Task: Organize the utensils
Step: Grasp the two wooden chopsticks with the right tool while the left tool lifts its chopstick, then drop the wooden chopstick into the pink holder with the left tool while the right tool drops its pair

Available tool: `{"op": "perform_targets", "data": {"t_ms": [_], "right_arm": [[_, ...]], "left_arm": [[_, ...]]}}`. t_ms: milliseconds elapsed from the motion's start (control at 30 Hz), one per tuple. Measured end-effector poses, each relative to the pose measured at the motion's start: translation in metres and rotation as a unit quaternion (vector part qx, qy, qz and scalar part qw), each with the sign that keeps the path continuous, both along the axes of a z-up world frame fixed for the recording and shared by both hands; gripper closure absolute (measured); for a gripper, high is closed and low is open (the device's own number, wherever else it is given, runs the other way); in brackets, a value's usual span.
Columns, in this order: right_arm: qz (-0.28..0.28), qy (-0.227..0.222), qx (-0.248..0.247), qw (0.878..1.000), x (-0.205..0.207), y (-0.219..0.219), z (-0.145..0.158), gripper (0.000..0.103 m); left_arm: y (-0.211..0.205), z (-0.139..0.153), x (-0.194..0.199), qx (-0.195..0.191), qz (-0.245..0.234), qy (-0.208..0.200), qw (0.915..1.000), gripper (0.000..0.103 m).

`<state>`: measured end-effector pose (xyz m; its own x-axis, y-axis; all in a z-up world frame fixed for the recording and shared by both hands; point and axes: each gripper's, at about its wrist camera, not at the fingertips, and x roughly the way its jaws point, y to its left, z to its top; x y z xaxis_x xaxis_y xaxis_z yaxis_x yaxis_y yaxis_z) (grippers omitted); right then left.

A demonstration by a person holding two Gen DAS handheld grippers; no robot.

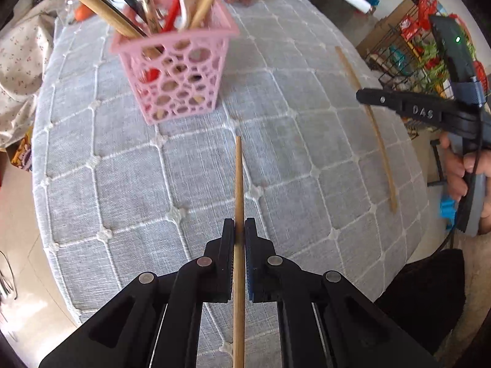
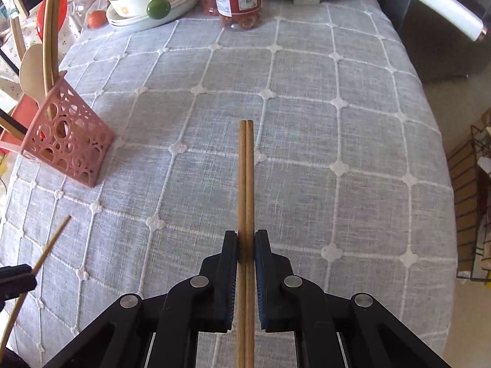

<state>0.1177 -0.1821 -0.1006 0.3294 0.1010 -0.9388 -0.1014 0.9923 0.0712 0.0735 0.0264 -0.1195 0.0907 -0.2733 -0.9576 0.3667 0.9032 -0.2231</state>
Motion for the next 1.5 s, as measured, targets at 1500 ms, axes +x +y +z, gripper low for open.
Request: {"op": "perform_targets", "data": {"t_ms": [1500], "right_arm": [[-0.040,-0.233,0.109,0.966,-0.041,-0.001,0.122,0.094]], "left_arm": [[0.022,0.163,0.020,-0.114,0.259,-0.477,0.8320,0.097]]}}
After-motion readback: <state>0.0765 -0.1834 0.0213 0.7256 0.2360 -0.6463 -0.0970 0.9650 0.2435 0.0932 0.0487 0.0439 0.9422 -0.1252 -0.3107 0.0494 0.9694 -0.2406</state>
